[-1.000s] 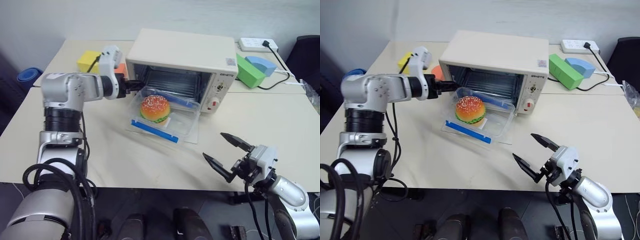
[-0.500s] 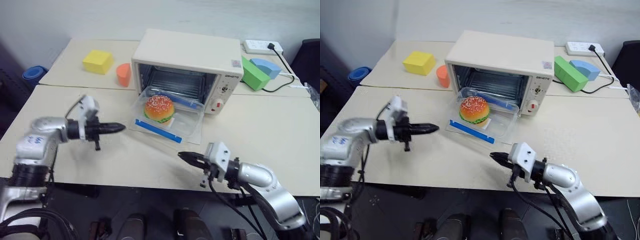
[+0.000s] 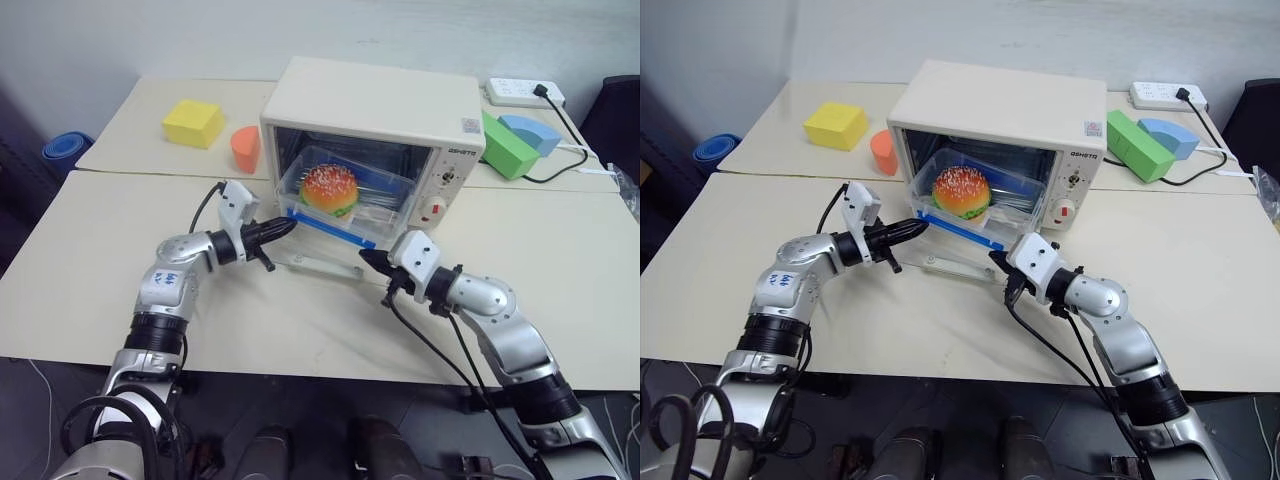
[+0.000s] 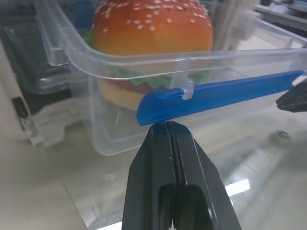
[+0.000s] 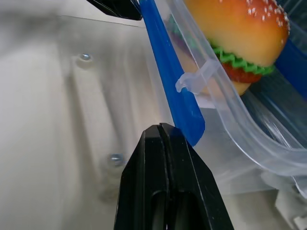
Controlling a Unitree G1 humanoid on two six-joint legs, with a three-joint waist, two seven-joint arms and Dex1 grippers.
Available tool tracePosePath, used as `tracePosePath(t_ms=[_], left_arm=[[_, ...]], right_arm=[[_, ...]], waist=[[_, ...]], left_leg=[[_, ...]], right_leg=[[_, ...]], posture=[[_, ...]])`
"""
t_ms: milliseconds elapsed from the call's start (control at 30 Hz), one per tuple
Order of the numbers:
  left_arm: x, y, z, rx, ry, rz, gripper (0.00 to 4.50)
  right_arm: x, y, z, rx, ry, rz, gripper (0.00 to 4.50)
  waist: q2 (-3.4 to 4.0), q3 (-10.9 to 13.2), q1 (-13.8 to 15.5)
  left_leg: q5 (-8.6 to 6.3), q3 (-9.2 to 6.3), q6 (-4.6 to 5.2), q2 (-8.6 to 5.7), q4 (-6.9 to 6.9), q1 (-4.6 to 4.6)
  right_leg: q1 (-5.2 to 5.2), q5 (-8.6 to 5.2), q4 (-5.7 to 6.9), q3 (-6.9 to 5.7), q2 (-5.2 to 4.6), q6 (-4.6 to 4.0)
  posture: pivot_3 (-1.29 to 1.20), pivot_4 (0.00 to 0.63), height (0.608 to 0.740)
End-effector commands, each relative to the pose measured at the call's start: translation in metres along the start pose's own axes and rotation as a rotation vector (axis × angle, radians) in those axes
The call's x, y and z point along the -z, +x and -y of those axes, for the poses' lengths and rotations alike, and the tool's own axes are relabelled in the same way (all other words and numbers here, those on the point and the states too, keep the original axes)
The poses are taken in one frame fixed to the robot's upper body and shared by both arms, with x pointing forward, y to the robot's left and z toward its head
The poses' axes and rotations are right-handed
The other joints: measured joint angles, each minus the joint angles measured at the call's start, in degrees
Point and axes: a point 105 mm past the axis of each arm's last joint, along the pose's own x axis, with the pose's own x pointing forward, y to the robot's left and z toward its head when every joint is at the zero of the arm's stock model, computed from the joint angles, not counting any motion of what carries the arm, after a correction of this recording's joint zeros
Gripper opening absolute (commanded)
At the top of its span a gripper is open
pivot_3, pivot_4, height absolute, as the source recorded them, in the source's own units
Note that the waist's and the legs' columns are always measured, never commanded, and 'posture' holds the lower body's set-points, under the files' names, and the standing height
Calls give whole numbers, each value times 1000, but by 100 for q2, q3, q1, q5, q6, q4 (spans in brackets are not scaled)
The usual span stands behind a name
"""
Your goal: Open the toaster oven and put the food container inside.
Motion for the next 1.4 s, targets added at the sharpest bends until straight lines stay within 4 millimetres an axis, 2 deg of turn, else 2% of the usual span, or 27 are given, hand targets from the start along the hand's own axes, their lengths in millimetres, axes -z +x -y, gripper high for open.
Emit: tracePosePath(t_ms=[33,267,367,467,567,633,733,867,967,1033,1133,1200,1267,1400], left_arm=[[-15,6,-5,-42,33,66,0],[-21,29,-12,-129,-6,135,0],[-25,38,-17,-174,-17,159,0],[-29,46,-24,-221,-21,169,0],[-30,46,-25,-209,-14,168,0],[-30,40,-21,-161,2,161,0],[-31,19,-17,-93,12,144,0],[-37,-27,-11,-18,45,132,834],[-48,-69,2,85,129,168,1736],[-44,-95,9,161,183,154,2342],[-34,-132,20,303,193,90,3255],[-29,-144,25,350,212,40,3849],[-27,-148,31,395,218,14,4415],[-24,-147,33,402,203,11,4488]], right_arm=[[-11,1,22,79,-38,53,22],[-11,19,61,237,-19,58,22],[-12,30,68,274,10,70,22],[-14,42,68,274,39,82,22],[-17,45,60,219,64,99,22],[-21,42,54,173,86,118,22],[-27,29,46,118,93,126,22],[-36,-3,40,78,95,153,0],[-30,-32,37,45,91,135,0],[-11,-49,35,15,85,64,0],[31,-71,32,-32,97,-62,0],[60,-81,26,-75,112,-136,0],[75,-82,20,-105,99,-151,0],[82,-75,10,-159,84,-95,0]], waist=[[0,0,-21],[0,0,-65],[0,0,-87],[0,0,-145],[0,0,-219],[0,0,-231],[1,0,-245],[1,0,-231],[1,0,-203],[1,0,-180],[3,1,-176],[4,2,-183],[6,3,-183],[10,3,-208]], left_leg=[[0,0,0,0,0,0],[3,0,-4,0,0,-1],[4,2,-7,1,0,-1],[5,9,-8,2,1,-1],[6,9,-8,1,3,1],[7,9,-10,3,-6,0],[7,9,-12,7,-20,-8],[6,7,-13,6,-19,-27],[6,4,-12,5,-15,-37],[5,2,-11,4,-9,-37],[2,-3,-5,5,-17,7],[-9,-2,15,11,-22,19],[-11,-3,21,11,-21,19],[-11,-3,20,14,-19,19]], right_leg=[[0,0,0,0,0,0],[-2,1,1,-1,0,1],[-3,1,3,0,0,1],[-4,2,7,1,0,3],[-3,3,11,2,-1,5],[-8,3,28,3,1,5],[-23,2,30,5,3,4],[-41,2,29,9,0,4],[-48,3,24,8,-3,4],[-44,2,4,7,-5,4],[6,1,-20,2,-4,1],[25,1,-43,0,1,1],[25,1,-41,1,-1,1],[25,1,-36,0,1,2]], posture=[[0,150,740],[0,150,740],[0,150,740],[0,150,740],[0,150,740],[0,150,740],[0,150,740],[0,150,740],[0,150,740],[0,150,740],[0,150,740],[0,150,740],[0,150,740],[0,150,740]])
